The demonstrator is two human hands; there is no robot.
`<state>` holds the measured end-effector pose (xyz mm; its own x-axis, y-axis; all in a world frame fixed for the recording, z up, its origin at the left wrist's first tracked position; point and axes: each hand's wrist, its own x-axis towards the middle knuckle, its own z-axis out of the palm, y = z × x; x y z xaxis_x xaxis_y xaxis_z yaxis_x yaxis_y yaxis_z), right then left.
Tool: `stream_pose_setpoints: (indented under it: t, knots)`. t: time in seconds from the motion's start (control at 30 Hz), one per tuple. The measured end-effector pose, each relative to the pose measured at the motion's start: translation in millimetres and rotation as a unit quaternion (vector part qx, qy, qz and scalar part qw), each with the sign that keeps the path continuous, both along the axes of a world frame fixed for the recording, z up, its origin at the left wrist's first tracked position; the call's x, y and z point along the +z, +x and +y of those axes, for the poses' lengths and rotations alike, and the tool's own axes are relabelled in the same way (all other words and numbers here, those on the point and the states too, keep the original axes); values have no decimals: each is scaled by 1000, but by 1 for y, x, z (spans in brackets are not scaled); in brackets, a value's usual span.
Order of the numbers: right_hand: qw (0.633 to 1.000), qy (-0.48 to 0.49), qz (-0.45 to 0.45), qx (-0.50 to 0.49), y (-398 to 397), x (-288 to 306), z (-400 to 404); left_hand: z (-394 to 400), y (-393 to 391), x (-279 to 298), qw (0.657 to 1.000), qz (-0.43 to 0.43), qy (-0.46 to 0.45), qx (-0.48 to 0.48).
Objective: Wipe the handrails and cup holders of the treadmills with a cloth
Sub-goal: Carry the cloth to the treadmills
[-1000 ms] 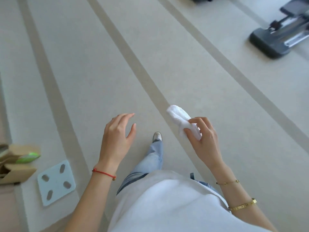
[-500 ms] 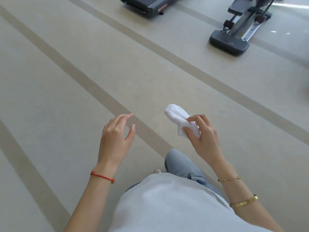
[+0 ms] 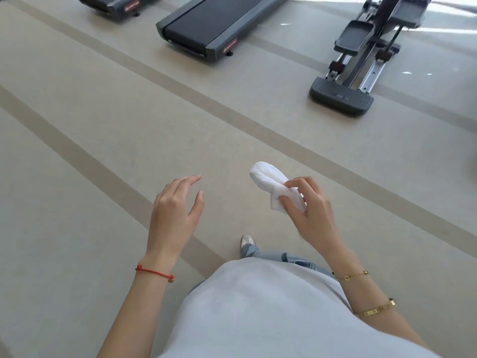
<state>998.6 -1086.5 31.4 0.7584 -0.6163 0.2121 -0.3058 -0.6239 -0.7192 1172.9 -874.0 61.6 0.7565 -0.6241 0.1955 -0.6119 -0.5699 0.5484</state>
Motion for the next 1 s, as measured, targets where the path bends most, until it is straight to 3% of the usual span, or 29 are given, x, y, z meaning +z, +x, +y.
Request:
stream_pose_setpoints:
  t: [0.57,1.0]
  knots:
    - [999,1,-4,-50,297,-14,-247,-266,320,-11,999,-2,8,-44]
    - [993,-30,-30,-111,521,11,-451,-481,561,9,994,2,8,-105]
